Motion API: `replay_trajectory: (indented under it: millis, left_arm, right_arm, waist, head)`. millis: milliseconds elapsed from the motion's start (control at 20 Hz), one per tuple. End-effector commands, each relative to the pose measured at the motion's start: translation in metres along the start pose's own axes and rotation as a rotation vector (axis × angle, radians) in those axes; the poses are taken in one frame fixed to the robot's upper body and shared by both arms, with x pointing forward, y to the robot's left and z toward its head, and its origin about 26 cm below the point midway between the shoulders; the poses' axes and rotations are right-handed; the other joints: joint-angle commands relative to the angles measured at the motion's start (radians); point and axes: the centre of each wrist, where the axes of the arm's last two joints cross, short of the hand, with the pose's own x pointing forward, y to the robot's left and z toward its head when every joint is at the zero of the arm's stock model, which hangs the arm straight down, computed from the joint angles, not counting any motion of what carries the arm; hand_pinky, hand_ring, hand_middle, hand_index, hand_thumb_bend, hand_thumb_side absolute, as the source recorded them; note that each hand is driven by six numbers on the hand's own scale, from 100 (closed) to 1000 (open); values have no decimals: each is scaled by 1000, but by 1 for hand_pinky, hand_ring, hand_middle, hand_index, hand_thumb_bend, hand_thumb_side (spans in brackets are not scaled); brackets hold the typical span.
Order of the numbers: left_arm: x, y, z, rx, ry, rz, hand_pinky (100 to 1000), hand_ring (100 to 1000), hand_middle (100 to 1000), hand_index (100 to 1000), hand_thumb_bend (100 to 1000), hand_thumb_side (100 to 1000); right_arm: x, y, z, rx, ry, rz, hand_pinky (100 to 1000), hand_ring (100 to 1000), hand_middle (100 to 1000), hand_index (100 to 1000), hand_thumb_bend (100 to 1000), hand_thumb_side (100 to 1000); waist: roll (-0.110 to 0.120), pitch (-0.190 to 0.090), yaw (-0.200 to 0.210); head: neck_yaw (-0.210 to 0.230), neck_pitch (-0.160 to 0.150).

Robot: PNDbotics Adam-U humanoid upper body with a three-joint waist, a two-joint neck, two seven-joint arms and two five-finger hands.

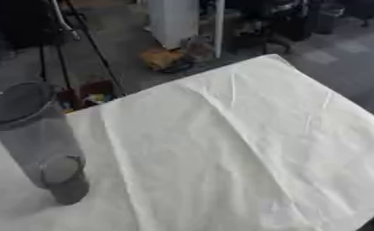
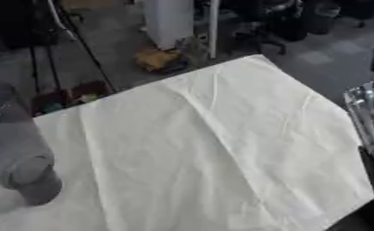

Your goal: Arrange flowers into the vase.

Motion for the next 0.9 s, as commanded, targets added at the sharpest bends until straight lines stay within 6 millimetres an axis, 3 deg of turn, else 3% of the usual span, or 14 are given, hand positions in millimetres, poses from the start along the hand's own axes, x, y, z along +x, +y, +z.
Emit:
replay_trajectory:
  millis: [50,900]
  left_arm:
    - [12,3,-7,63,-13,-21,100,100,100,100,219,541]
    - [-3,7,-11,91,-9,-81,100,100,100,100,225,532]
  right_arm:
    - [6,0,-10,2,-36,-17,789,893,854,908,100,1000]
    - [6,0,-9,-2,-31,-16,790,893,853,909,100,1000]
  waist:
    - [-7,-14,-4]
    - [-8,-9,-4]
  head:
    - [10,-18]
    - [4,-35]
